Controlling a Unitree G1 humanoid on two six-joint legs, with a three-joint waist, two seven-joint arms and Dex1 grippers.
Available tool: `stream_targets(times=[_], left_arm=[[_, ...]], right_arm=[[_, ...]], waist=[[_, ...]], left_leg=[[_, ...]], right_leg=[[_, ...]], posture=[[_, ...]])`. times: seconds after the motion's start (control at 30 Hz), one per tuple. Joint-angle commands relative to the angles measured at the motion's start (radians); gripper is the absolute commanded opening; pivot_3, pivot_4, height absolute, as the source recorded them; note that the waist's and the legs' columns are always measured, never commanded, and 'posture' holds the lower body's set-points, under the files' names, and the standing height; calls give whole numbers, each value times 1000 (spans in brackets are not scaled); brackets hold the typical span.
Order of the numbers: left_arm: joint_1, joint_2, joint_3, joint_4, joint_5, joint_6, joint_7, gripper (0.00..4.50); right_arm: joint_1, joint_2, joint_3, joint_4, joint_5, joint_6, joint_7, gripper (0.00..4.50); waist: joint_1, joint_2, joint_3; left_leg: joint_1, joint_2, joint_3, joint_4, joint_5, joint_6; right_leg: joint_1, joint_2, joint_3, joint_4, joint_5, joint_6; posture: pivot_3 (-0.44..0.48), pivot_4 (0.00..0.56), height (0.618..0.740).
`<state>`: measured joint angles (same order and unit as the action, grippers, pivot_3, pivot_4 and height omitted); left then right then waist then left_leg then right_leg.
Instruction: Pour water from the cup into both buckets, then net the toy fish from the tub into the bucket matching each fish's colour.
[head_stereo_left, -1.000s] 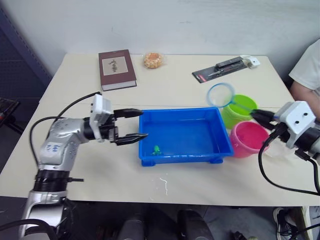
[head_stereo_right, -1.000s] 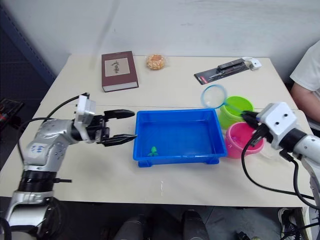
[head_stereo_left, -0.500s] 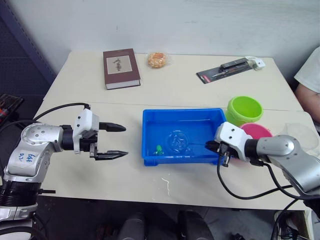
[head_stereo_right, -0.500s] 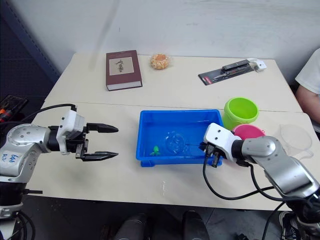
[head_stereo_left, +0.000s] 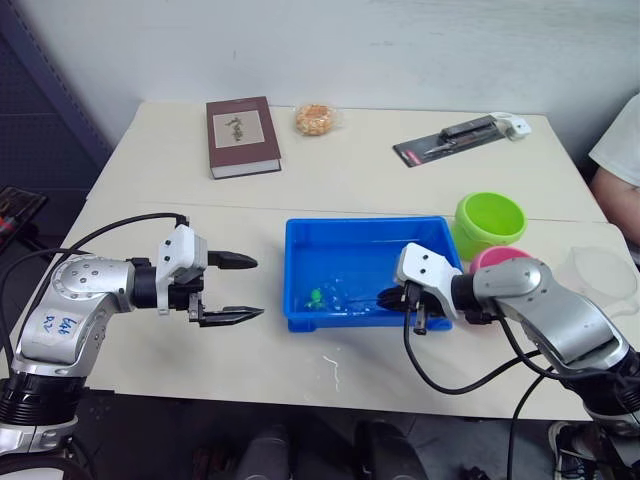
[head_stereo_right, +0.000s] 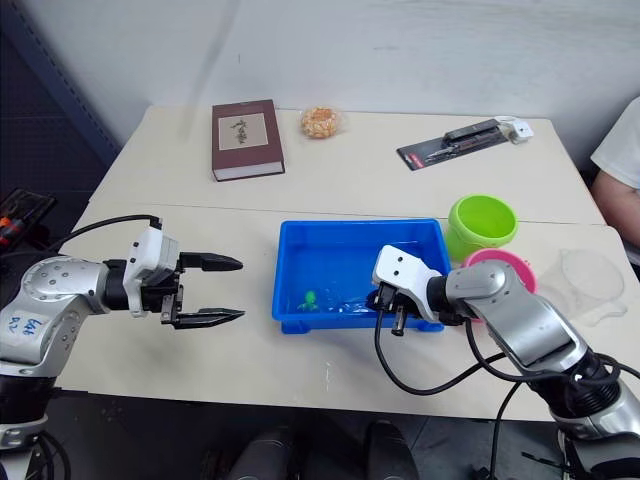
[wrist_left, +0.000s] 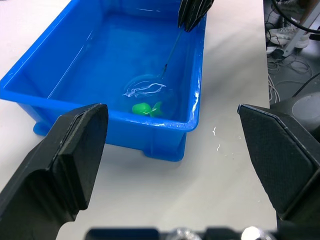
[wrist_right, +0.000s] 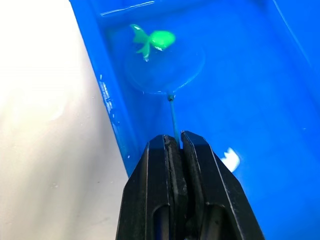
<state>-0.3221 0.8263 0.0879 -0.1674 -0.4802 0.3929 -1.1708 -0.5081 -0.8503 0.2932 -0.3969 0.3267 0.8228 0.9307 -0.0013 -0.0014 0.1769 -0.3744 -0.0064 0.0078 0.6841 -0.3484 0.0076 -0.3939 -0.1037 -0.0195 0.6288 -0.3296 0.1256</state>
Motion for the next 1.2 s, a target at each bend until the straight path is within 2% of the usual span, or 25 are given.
stream_targets(times=[0.03,0.2,0.37,0.53,0.7,0.8,1.03,1.2], left_arm=[[-18,-15,30,-22,-44,16,14,4439],[-21,-30,45,-26,-80,38,18,4439],[-59,-59,47,-9,-110,40,21,4439],[-129,-149,14,12,-108,10,40,4439],[-208,-229,-49,71,-67,-18,50,4439],[-253,-273,-71,121,-49,-44,59,4439],[-293,-322,-87,171,-30,-76,61,4439],[-291,-329,-73,175,-38,-83,67,4439]], right_arm=[[12,5,-128,-38,84,43,5,0],[106,-19,-258,-62,128,32,-6,0],[204,15,-429,-86,172,30,-77,0],[305,107,-540,-103,200,11,-175,0],[417,111,-578,-168,212,-12,-186,0],[446,121,-655,-210,283,20,-199,0],[515,76,-871,-255,433,97,-205,0],[574,34,-978,-201,367,24,-212,0]], waist=[[0,0,0],[0,0,0],[0,0,0],[1,-1,0],[3,-1,0],[0,-1,0],[3,-1,0],[4,-1,0]], left_leg=[[0,0,0,0,0,0],[0,0,-1,0,0,0],[0,0,0,0,0,0],[0,0,0,0,0,0],[0,-1,0,0,0,0],[0,-1,0,0,0,0],[0,-1,0,0,0,0],[1,-1,0,0,0,0]], right_leg=[[0,0,0,0,0,0],[0,0,-1,0,0,0],[0,0,0,0,0,0],[1,3,-1,0,0,0],[1,4,0,1,0,0],[1,5,0,1,0,0],[1,5,0,1,0,0],[1,5,1,1,0,0]], posture=[[0,150,738],[0,150,738],[0,150,738],[0,150,738],[0,150,738],[0,150,738],[0,150,738],[0,150,738]])
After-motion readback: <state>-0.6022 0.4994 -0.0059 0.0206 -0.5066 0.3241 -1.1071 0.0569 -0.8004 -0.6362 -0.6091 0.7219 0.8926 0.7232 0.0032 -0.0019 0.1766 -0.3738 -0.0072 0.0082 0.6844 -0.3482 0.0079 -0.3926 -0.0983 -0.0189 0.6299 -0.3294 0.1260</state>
